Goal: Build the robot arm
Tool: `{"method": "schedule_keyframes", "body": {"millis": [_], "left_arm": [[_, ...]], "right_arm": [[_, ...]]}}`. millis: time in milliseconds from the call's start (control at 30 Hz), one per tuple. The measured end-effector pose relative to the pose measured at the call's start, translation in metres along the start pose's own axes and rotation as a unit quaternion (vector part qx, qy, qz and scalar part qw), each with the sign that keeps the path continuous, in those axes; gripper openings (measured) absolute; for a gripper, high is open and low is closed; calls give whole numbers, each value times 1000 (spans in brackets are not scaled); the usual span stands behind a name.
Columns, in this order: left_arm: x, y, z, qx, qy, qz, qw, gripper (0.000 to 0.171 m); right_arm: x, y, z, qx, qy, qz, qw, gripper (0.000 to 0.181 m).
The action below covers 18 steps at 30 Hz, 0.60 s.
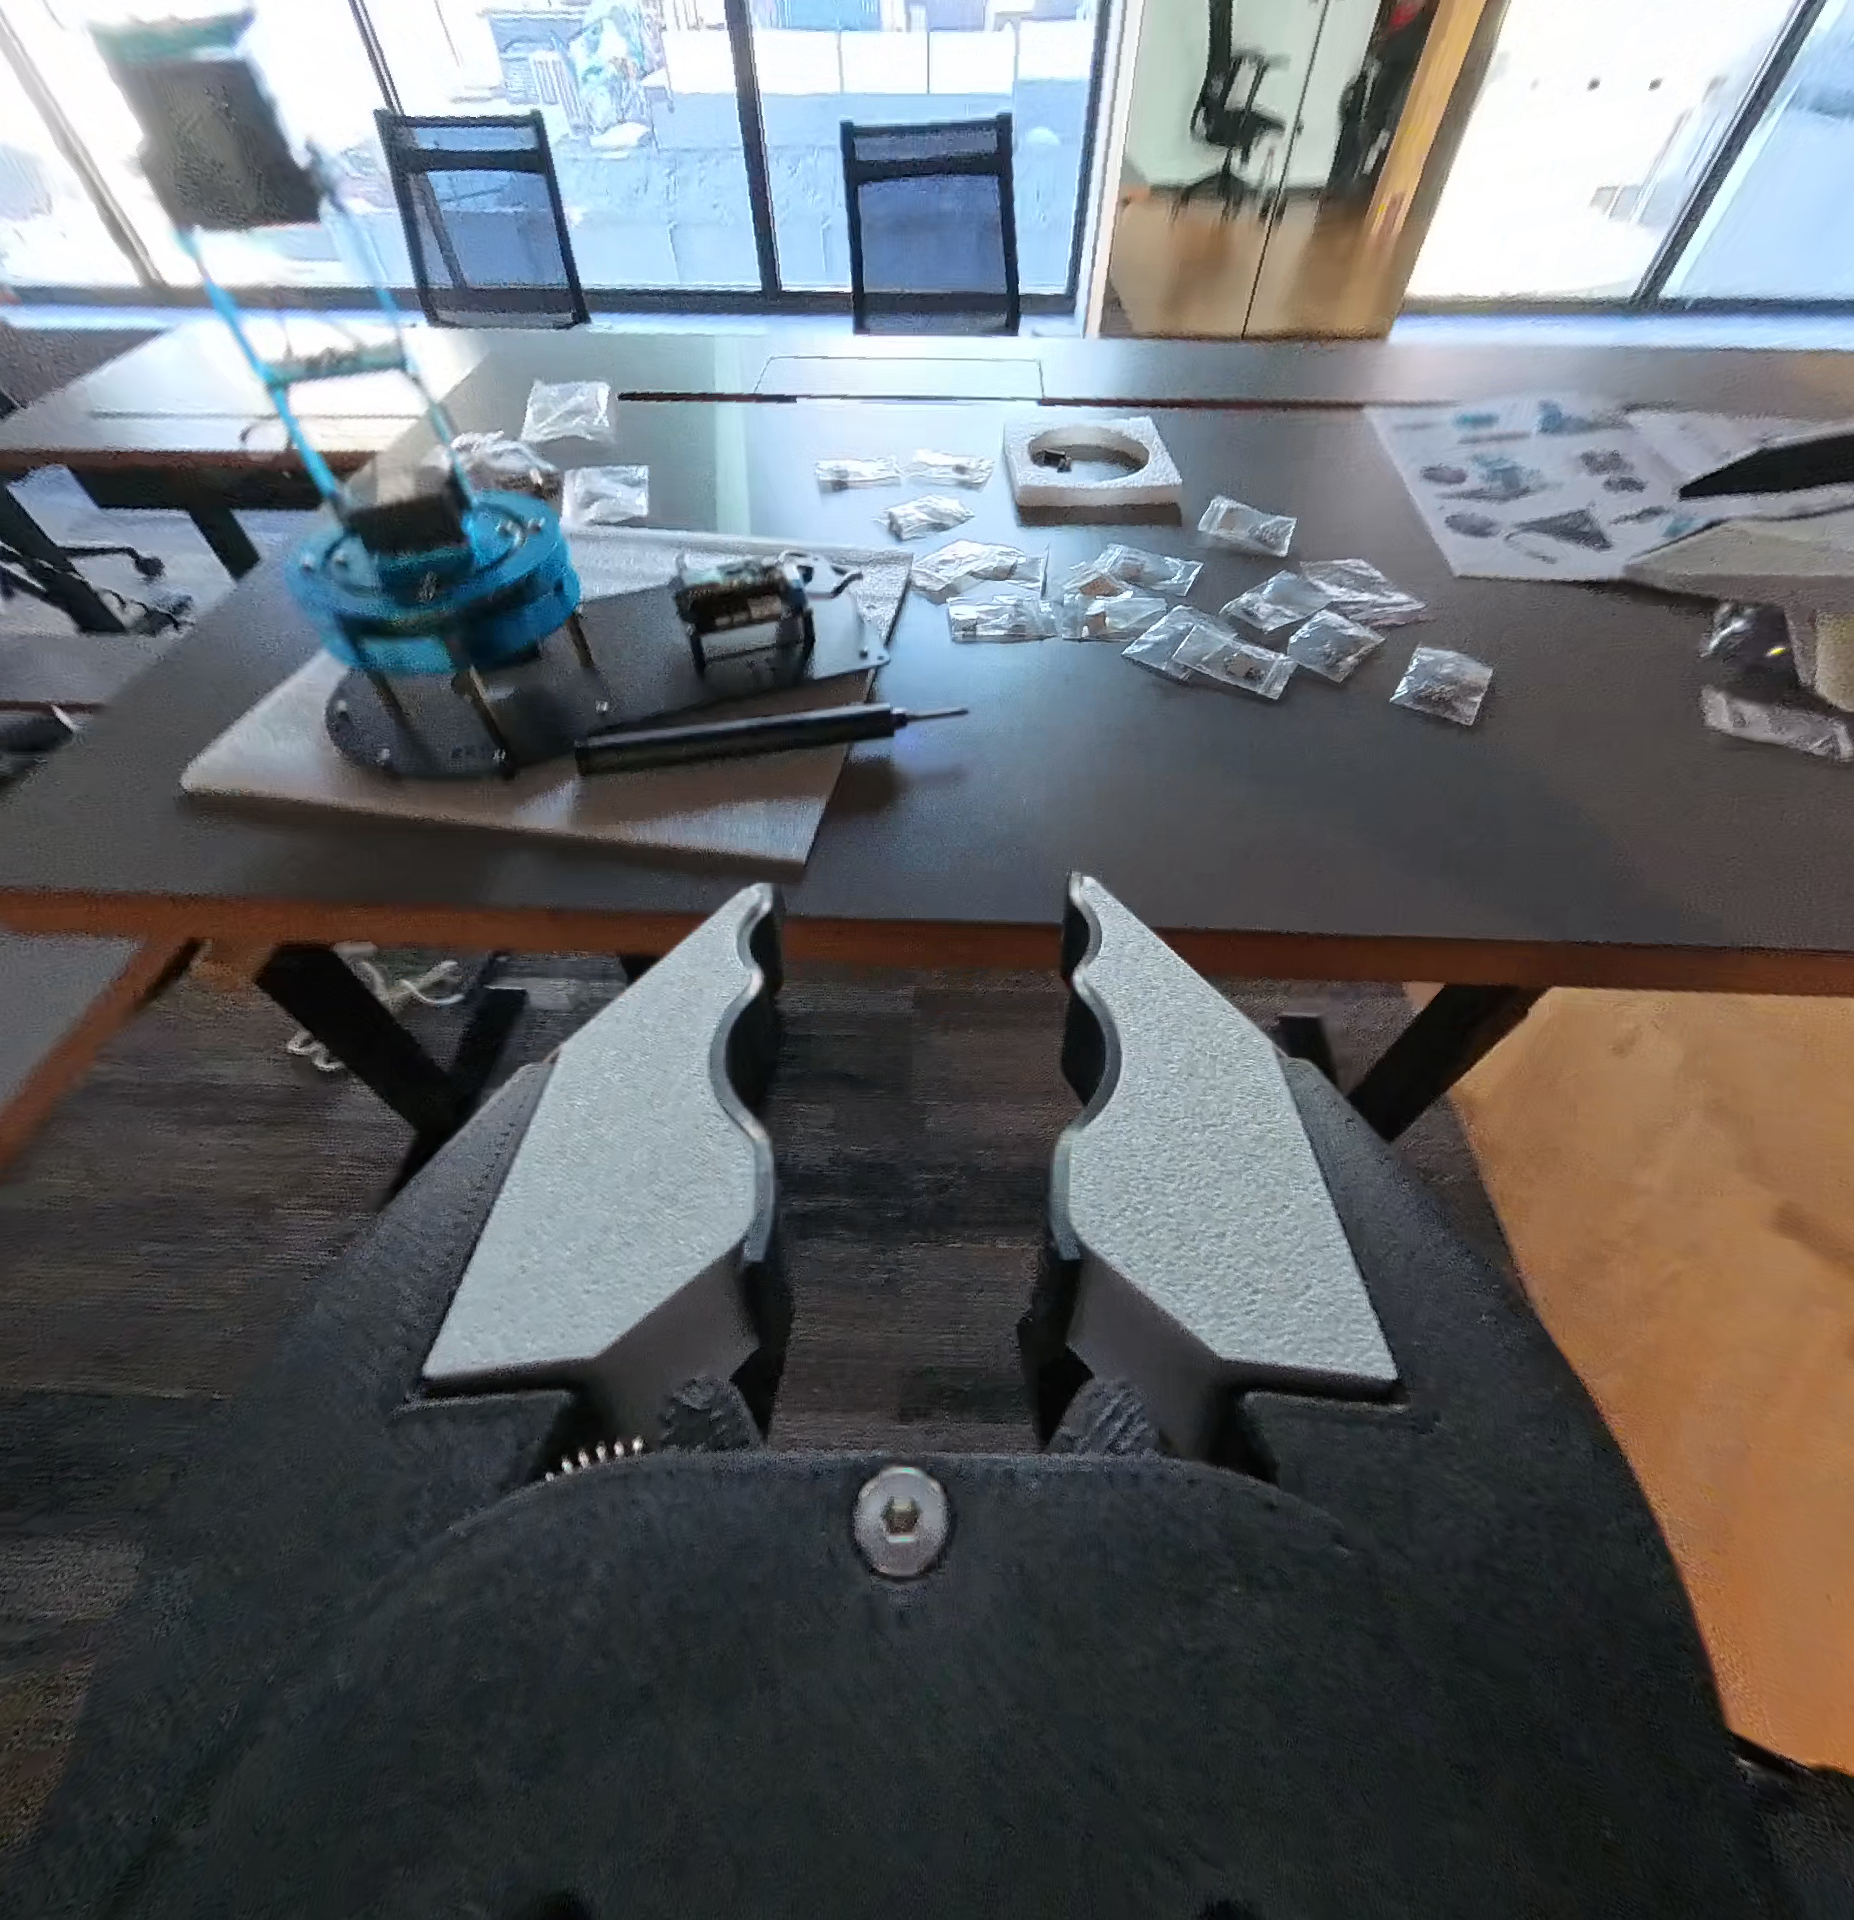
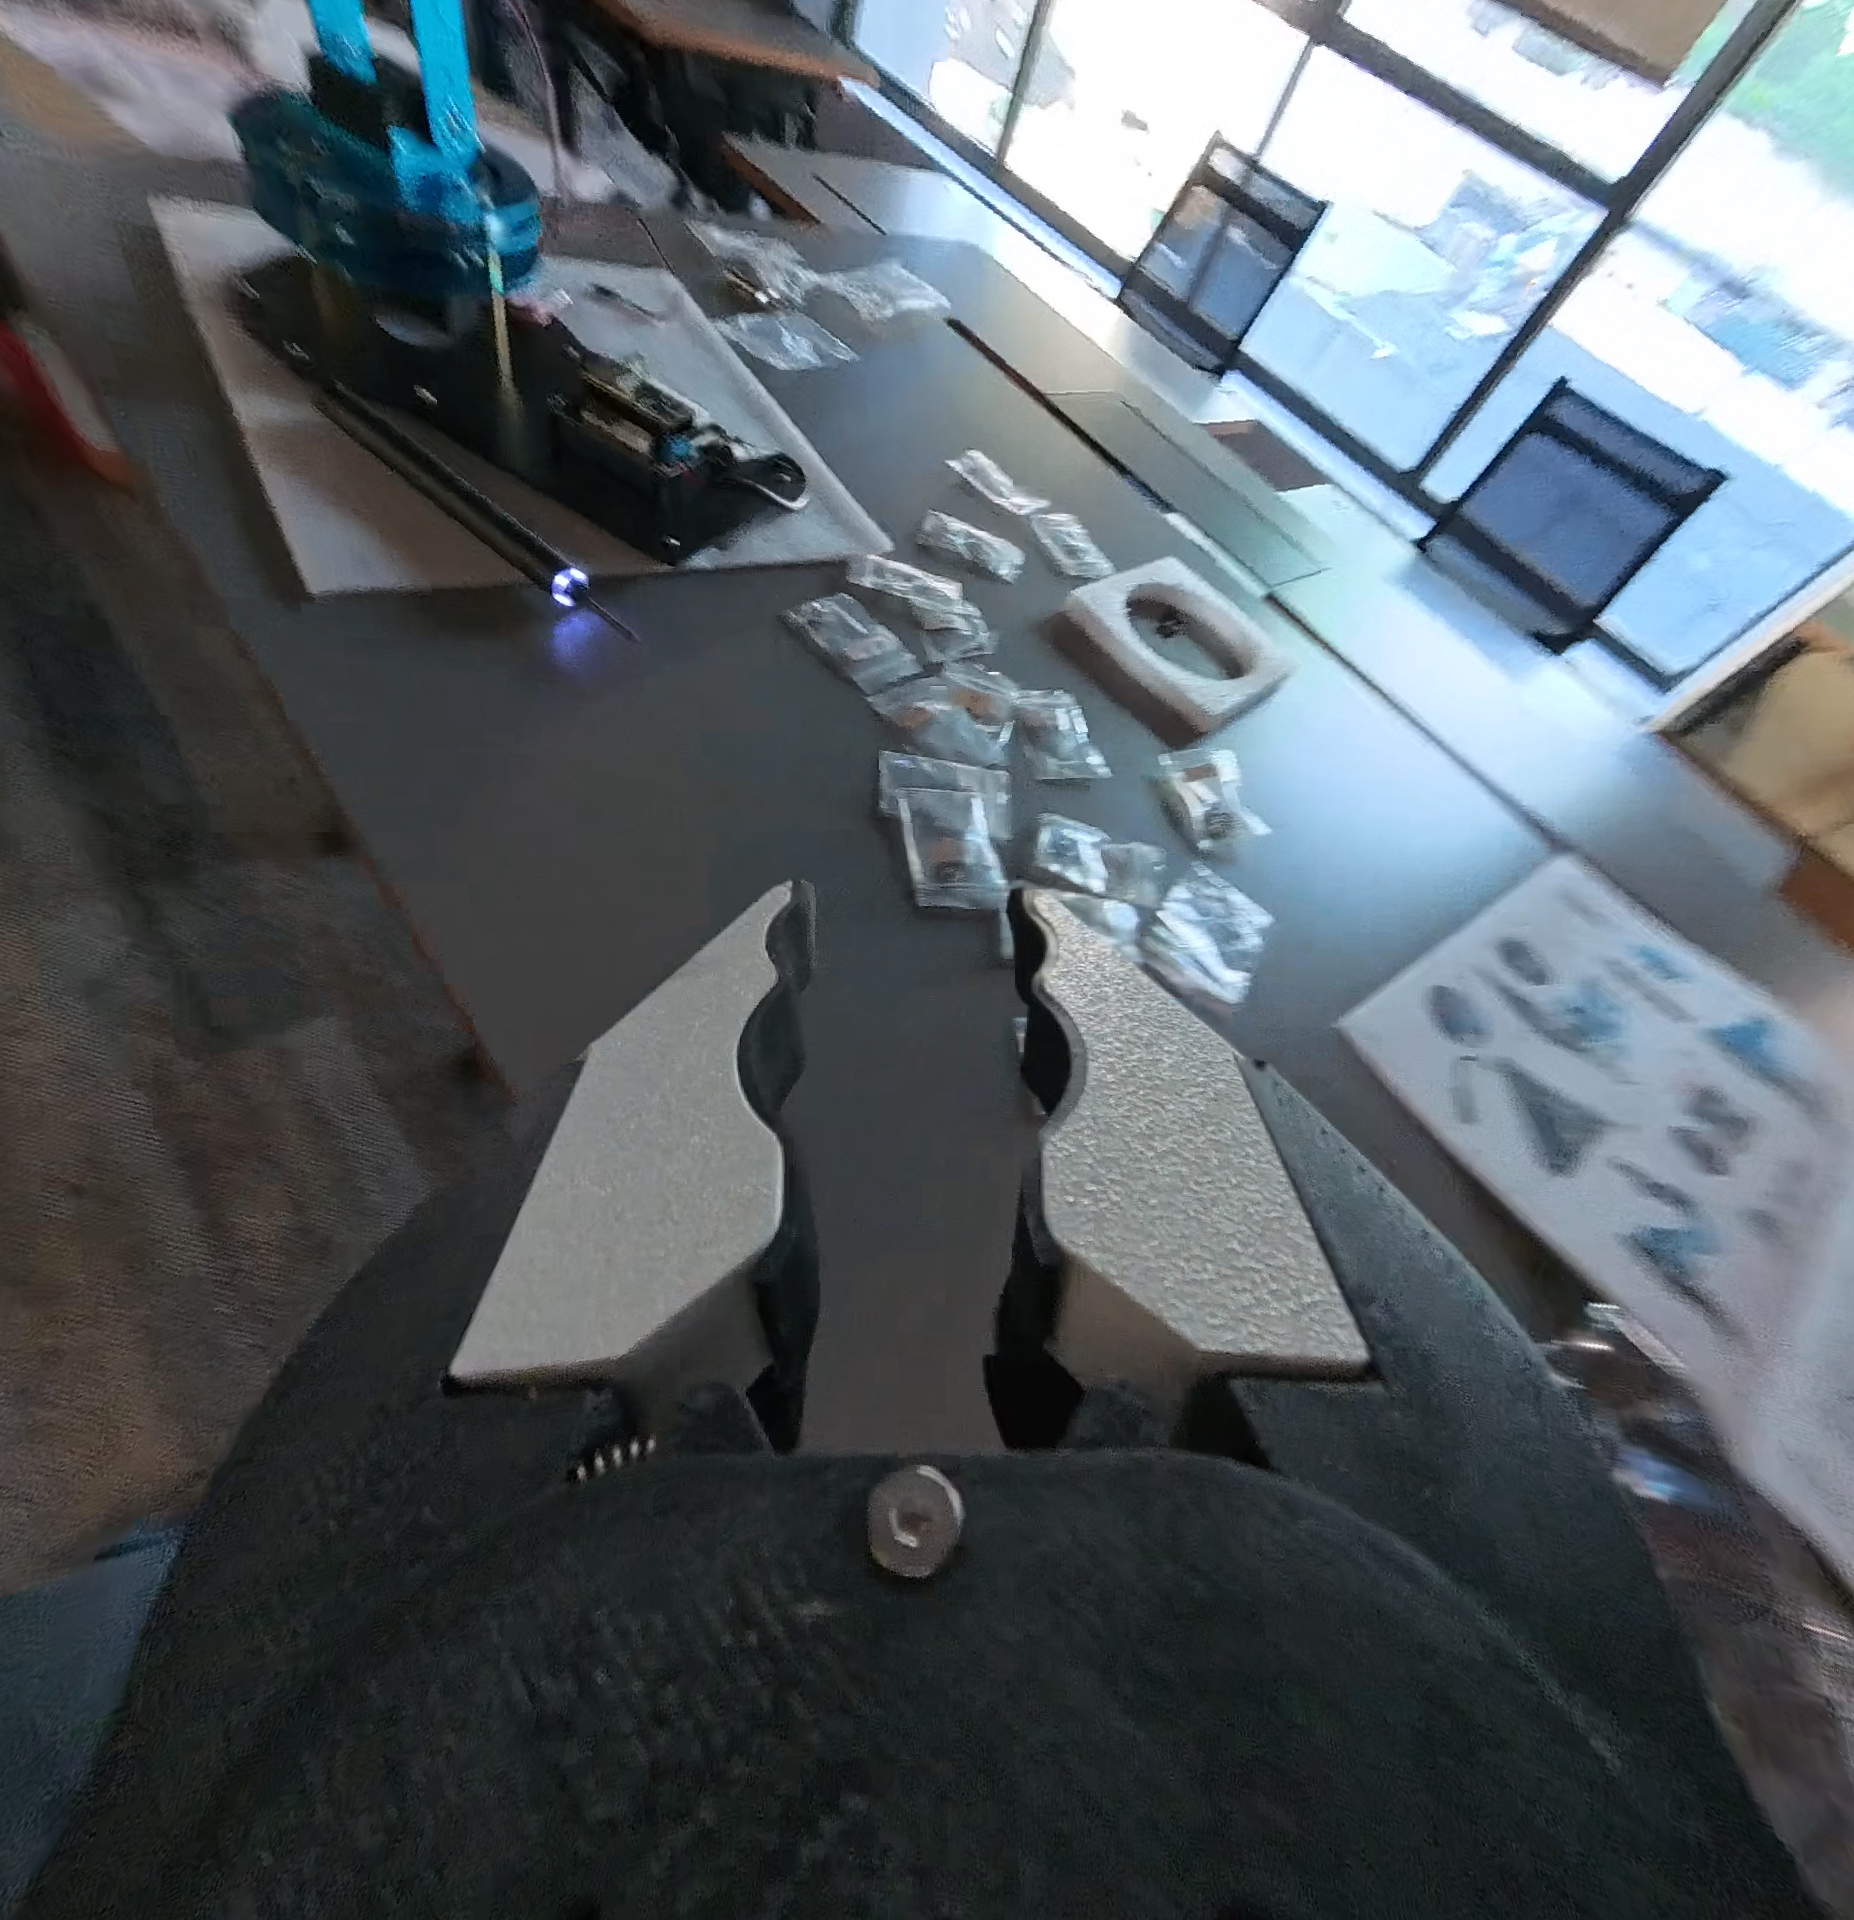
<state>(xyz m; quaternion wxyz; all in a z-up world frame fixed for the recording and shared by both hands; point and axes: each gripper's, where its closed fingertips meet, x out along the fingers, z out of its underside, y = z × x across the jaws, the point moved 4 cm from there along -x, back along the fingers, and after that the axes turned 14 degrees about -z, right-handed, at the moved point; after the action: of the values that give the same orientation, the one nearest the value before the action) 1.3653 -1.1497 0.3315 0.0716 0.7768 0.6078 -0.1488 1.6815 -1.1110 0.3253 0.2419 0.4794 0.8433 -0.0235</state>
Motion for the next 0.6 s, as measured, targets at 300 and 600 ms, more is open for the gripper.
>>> {"method": "schedule_keyframes", "body": {"millis": [300,600], "left_arm": [[-46,-120,41,-49,3,-55,997,43],[-54,-215,24,-35,28,-81,996,31]], "right_arm": [[66,49,-3,119,33,-145,982,15],[206,152,-27,101,-63,-184,976,3]]}}
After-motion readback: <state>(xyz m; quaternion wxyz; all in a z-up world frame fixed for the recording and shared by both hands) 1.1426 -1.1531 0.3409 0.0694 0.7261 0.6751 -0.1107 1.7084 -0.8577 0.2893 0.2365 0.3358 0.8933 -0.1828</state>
